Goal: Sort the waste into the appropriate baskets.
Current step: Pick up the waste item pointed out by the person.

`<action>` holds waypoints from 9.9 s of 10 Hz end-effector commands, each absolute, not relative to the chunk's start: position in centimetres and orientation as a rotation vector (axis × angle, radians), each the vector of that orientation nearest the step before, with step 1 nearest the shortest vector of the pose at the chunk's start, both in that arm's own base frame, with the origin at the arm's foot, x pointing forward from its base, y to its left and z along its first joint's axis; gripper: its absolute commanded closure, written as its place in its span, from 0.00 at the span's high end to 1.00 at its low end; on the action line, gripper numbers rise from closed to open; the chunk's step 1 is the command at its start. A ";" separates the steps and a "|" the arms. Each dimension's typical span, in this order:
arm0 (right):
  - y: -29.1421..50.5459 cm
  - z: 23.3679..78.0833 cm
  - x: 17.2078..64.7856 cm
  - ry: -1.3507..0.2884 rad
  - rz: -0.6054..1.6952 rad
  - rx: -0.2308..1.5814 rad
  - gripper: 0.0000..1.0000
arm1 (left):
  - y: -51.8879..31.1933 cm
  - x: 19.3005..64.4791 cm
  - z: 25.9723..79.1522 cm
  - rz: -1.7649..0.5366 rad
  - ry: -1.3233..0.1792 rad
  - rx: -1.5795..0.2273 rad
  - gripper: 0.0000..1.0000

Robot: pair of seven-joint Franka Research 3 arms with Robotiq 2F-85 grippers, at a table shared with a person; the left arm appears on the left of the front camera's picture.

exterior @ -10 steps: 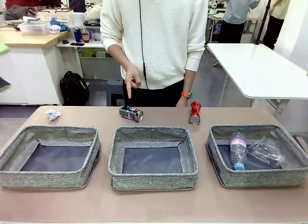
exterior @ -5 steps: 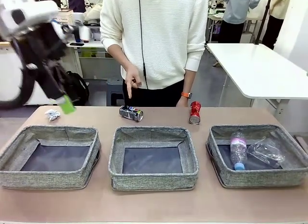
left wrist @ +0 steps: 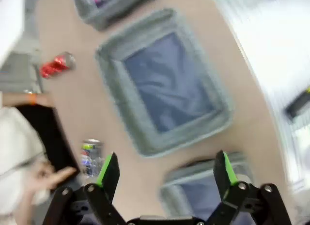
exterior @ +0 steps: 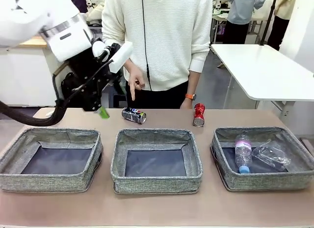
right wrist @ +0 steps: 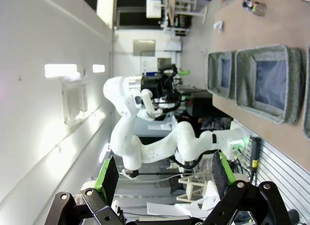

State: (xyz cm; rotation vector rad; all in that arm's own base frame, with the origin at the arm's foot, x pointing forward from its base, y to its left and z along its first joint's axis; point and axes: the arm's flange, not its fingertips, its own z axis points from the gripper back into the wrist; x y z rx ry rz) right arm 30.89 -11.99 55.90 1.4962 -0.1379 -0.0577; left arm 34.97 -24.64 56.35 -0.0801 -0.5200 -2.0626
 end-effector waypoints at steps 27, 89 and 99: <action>-12.1 55.9 30.6 -0.141 -0.039 1.486 1.00 | -30.7 61.5 39.5 -1.995 -0.237 0.223 1.00; -12.1 55.9 30.6 -0.141 -0.039 1.486 1.00 | -46.3 36.2 69.5 -0.013 -0.036 0.082 0.00; -12.1 55.9 30.6 -0.141 -0.039 1.486 1.00 | -41.0 36.3 73.9 0.017 -0.032 0.003 0.00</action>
